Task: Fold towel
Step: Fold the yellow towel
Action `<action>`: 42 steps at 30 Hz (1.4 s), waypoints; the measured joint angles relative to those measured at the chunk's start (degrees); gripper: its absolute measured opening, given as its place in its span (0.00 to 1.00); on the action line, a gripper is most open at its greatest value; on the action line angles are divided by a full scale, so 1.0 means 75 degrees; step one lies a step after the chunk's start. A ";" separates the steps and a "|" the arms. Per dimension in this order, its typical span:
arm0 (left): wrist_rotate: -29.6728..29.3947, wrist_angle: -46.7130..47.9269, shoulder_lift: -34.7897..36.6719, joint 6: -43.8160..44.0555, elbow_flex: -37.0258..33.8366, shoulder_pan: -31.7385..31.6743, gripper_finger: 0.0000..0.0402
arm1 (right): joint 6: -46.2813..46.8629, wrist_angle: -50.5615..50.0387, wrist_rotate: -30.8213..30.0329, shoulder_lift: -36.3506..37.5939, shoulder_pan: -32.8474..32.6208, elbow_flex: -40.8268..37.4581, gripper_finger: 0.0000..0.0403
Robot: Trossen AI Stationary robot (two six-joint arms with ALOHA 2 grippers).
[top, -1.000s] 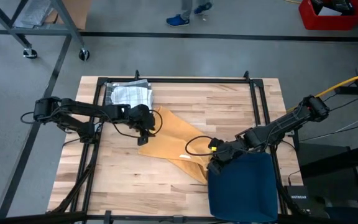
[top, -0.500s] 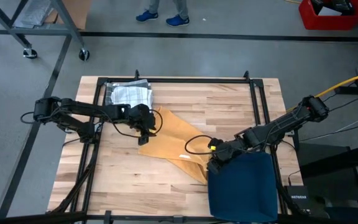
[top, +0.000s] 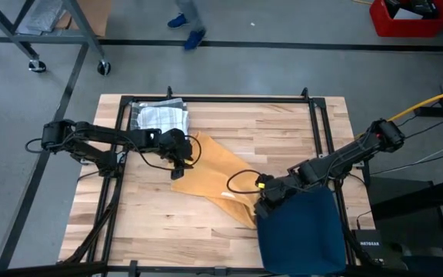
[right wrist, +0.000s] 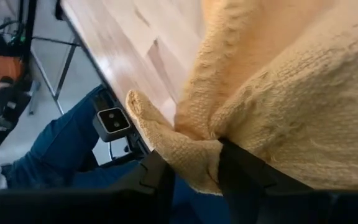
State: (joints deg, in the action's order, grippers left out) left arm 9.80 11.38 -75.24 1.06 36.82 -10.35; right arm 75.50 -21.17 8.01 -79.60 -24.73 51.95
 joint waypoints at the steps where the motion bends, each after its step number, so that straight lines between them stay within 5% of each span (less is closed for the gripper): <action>1: 0.0000 -0.0003 0.0000 0.0000 0.0000 -0.0003 0.39 | -0.0105 0.0104 -0.0006 -0.0005 0.0000 -0.0007 0.29; 30: 0.0000 0.0006 0.0003 0.0055 0.0000 -0.0003 0.39 | -0.0297 0.0411 -0.0550 -0.0008 0.0003 -0.0016 0.29; 42: 0.0000 0.0000 0.0003 0.0058 -0.0003 -0.0003 0.39 | -0.0064 0.0116 -0.1485 -0.0060 0.0000 0.0005 0.29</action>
State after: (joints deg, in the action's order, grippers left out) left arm 9.80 11.38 -75.22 1.50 36.80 -10.37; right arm 75.02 -20.30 -3.13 -80.05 -24.73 51.99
